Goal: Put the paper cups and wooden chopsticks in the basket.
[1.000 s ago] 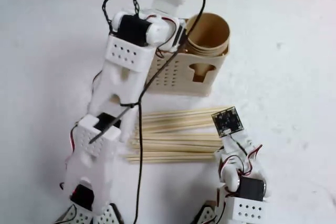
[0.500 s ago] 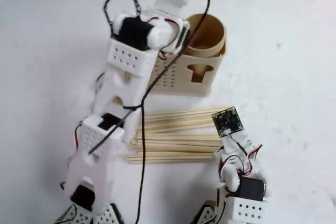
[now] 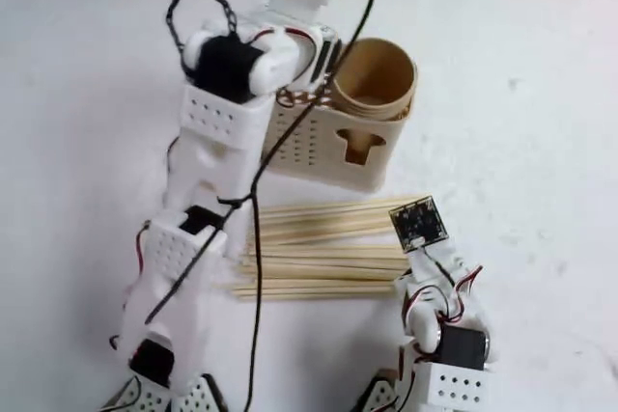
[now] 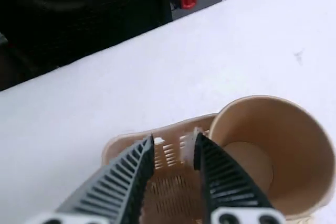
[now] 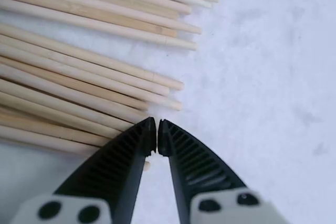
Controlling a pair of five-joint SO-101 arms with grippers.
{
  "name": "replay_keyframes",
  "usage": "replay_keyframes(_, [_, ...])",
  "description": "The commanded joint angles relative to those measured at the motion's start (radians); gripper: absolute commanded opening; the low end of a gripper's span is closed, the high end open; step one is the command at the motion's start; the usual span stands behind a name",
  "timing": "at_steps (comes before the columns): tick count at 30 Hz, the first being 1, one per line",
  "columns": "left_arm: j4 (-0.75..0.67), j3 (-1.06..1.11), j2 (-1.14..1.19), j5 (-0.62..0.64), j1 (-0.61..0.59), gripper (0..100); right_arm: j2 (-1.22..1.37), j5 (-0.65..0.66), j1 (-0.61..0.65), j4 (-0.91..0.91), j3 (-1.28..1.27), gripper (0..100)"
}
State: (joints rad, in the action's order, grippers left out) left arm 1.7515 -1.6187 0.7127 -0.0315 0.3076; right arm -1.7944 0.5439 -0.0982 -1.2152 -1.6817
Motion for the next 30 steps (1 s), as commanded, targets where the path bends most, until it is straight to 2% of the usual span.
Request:
replay_keyframes(1, [0.021,-0.023,-0.139,-0.038,-0.059,14,-0.007,0.011,0.002,0.016,-0.008,2.4])
replay_keyframes(4, [0.040,0.008,-0.193,-0.060,-0.142,14,-0.007,0.011,0.002,0.016,-0.008,2.4])
replay_keyframes(7, [0.040,0.147,-0.265,-0.061,-0.240,14,-0.007,0.011,0.002,0.016,-0.008,2.4])
replay_keyframes(11, [0.040,0.473,-0.415,-0.091,-0.338,14,-0.005,0.011,0.002,0.016,-0.008,2.4])
replay_keyframes(18, [-0.012,1.091,-0.684,-0.333,-0.429,15,-0.005,0.011,0.002,0.016,-0.008,2.4])
replay_keyframes(25, [-0.384,1.699,-0.855,-0.514,-0.529,15,-0.005,0.011,0.002,0.016,-0.008,2.4])
replay_keyframes(30, [-0.669,2.030,-0.917,-0.605,-0.530,16,-0.005,0.011,0.002,0.016,-0.008,2.4])
